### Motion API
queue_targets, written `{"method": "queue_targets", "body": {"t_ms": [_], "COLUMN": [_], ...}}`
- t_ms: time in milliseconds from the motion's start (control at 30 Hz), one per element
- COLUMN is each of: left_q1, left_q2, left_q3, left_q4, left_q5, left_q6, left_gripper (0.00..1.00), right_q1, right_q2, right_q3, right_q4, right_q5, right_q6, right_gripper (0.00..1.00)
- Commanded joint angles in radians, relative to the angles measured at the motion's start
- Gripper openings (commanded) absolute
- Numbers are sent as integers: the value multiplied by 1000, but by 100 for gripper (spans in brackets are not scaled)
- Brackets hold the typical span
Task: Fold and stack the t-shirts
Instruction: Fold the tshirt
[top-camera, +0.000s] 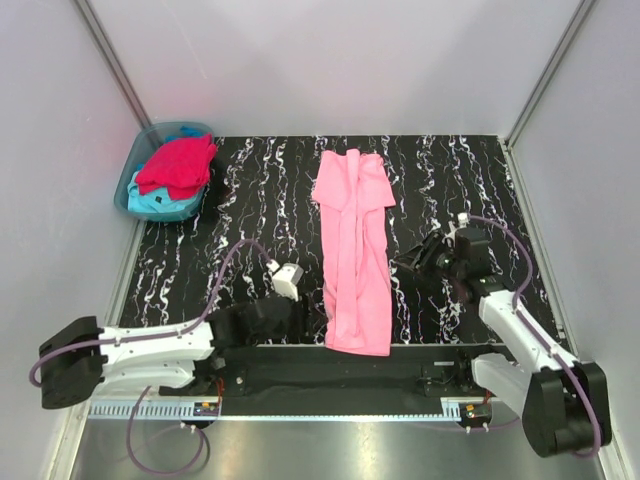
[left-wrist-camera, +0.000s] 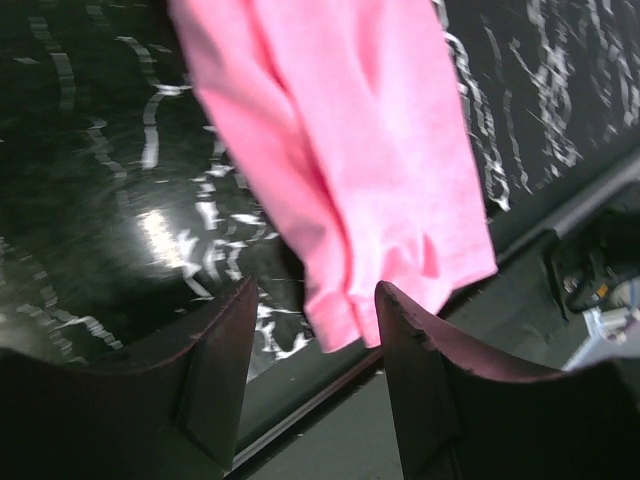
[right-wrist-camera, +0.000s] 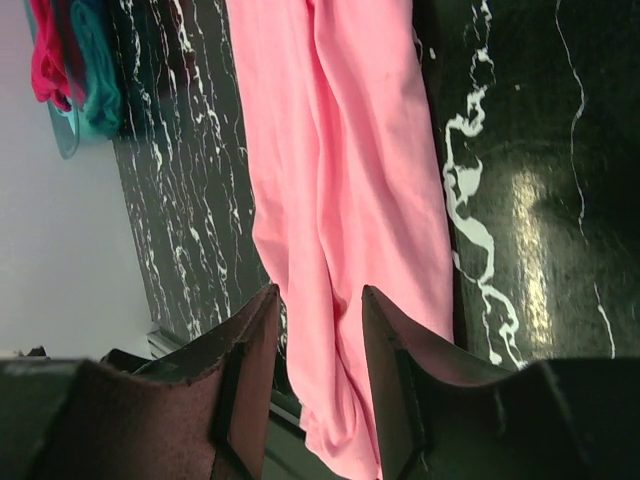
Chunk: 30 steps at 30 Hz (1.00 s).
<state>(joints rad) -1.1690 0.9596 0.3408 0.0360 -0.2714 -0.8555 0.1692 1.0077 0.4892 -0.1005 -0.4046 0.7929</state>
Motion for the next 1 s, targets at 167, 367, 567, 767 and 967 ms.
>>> {"method": "queue_targets", "body": {"t_ms": [167, 367, 567, 767, 967], "left_q1": [3, 3, 5, 12, 23], "left_q2": [206, 313, 283, 274, 263], "left_q3": [-32, -68, -71, -62, -37], "left_q4": [346, 435, 369, 351, 324], "left_q5": [176, 199, 155, 155, 156], "left_q6": [-7, -36, 6, 19, 29], "left_gripper": [56, 55, 55, 55, 55], "right_q1": [3, 3, 3, 3, 3], "right_q2": [-187, -227, -204, -167, -141], "right_q3": [-124, -184, -218, -242, -299], "right_q4": [-172, -223, -232, -232, -229], "right_q5": [4, -26, -66, -144, -255], "right_q6": [49, 57, 48, 68, 129], "right_gripper": [47, 47, 47, 47, 47]}}
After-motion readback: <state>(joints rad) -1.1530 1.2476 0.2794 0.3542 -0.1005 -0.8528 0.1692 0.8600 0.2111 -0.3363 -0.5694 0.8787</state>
